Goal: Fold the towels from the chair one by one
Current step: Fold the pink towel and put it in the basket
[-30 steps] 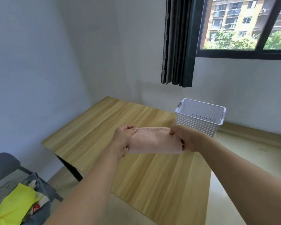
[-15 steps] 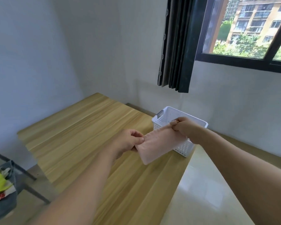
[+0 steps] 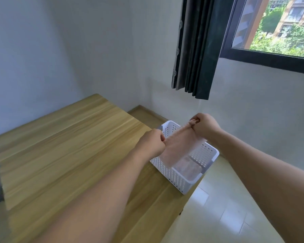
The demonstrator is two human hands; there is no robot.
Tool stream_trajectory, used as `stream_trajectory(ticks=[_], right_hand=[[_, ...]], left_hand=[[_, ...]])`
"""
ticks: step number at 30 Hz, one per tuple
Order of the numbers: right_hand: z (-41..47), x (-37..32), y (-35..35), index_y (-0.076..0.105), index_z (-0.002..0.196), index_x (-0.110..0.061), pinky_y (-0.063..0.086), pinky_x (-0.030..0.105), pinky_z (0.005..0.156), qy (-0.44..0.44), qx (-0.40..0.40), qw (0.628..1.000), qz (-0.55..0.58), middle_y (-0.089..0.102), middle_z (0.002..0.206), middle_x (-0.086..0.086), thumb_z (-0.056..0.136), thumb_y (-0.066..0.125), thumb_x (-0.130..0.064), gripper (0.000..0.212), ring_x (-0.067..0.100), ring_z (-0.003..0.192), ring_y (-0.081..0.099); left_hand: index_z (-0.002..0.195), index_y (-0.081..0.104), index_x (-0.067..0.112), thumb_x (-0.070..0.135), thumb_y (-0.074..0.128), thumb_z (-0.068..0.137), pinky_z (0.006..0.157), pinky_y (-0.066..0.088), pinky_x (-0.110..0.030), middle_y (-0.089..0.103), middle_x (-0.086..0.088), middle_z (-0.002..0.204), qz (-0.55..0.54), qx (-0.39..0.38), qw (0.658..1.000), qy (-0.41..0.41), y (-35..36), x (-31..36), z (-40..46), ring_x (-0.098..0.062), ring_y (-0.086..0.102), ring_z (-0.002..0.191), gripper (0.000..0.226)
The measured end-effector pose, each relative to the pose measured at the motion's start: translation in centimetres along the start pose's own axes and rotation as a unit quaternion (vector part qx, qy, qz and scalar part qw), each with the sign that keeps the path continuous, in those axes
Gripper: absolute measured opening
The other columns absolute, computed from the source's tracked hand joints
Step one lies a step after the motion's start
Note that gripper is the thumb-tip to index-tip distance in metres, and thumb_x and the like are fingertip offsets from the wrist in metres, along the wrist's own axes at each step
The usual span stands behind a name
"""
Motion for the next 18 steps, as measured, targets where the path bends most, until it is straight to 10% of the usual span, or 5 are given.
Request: stream_trajectory(ticks=[7,18], right_hand=[[8.7,5.5,7.2,0.063,0.096,-0.005,0.047,0.033,0.07,-0.013,-0.11,0.991,-0.078,0.061,0.087,0.009,0.082,0.043,-0.013,0.025,0.032,0.087,0.06],[13.1,11.6,20.2,0.056,0.107,-0.008,0.04,0.029,0.073,-0.035,-0.237,0.958,-0.156,0.061,0.111,0.012,0.088,0.044,-0.014,0.023,0.032,0.105,0.058]], left_hand=[[0.067,0.051,0.015,0.001,0.039,0.079,0.048,0.018,-0.026,0.041,-0.003,0.061,0.155,-0.073,0.979,-0.108,7.2,-2.1,9.8,-0.021,0.046,0.077,0.022],[0.123,0.058,0.011,0.014,0.047,0.092,0.087,0.047,-0.035,0.06,-0.008,0.127,0.25,-0.191,0.926,-0.209,16.8,-9.0,16.7,-0.029,0.057,0.117,0.033]])
Point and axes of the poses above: each hand's wrist, its own z-axis towards the middle knuckle, its own y-axis out of the palm, x = y × z, the point moved 7 cm from there along z, towards the middle knuckle
